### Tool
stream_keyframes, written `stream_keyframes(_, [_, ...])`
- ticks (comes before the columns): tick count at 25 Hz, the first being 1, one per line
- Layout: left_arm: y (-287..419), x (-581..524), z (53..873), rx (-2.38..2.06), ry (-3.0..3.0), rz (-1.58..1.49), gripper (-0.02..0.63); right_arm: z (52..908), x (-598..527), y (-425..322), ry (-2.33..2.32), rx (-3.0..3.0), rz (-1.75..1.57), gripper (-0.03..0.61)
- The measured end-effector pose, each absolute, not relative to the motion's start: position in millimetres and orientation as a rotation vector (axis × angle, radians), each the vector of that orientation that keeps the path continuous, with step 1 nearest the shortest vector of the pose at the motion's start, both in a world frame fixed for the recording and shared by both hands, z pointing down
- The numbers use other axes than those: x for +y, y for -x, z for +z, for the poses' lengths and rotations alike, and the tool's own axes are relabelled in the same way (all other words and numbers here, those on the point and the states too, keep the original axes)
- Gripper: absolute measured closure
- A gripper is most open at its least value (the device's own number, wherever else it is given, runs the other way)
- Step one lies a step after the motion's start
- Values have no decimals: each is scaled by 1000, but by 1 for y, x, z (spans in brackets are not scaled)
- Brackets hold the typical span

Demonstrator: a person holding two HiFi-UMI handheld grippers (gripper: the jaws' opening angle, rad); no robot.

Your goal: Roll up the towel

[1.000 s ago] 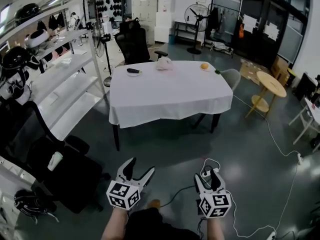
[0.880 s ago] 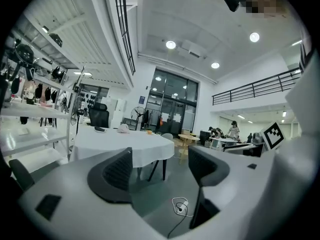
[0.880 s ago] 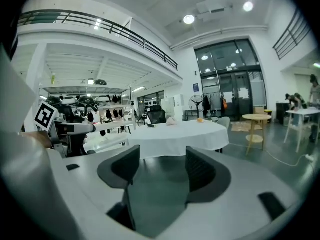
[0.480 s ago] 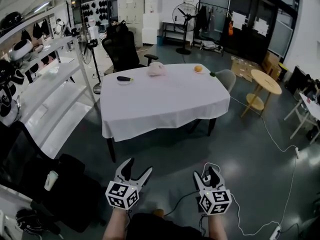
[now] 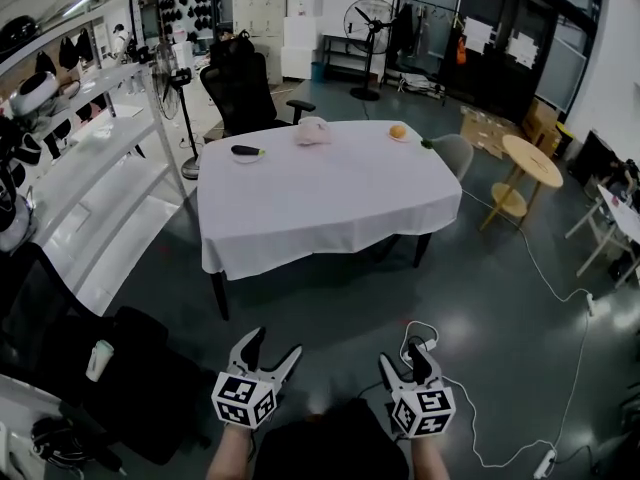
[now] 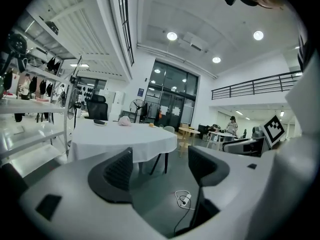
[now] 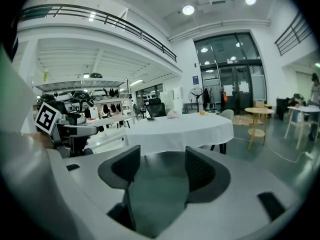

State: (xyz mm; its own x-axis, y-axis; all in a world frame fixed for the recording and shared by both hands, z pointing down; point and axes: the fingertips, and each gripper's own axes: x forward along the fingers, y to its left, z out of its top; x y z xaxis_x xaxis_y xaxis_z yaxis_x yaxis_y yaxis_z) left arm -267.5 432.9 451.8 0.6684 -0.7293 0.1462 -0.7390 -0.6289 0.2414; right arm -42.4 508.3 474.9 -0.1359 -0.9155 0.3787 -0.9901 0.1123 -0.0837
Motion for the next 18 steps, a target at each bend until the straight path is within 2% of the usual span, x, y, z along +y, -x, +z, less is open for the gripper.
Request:
stream_keyframes(8, [271, 428, 459, -1225, -2608, 104, 246, 485, 487, 41, -1861, -2175, 493, 302])
stream_keyframes(18, [252, 354, 456, -1298, -2592, 74, 245, 484, 404, 25, -1803, -2238, 472, 304])
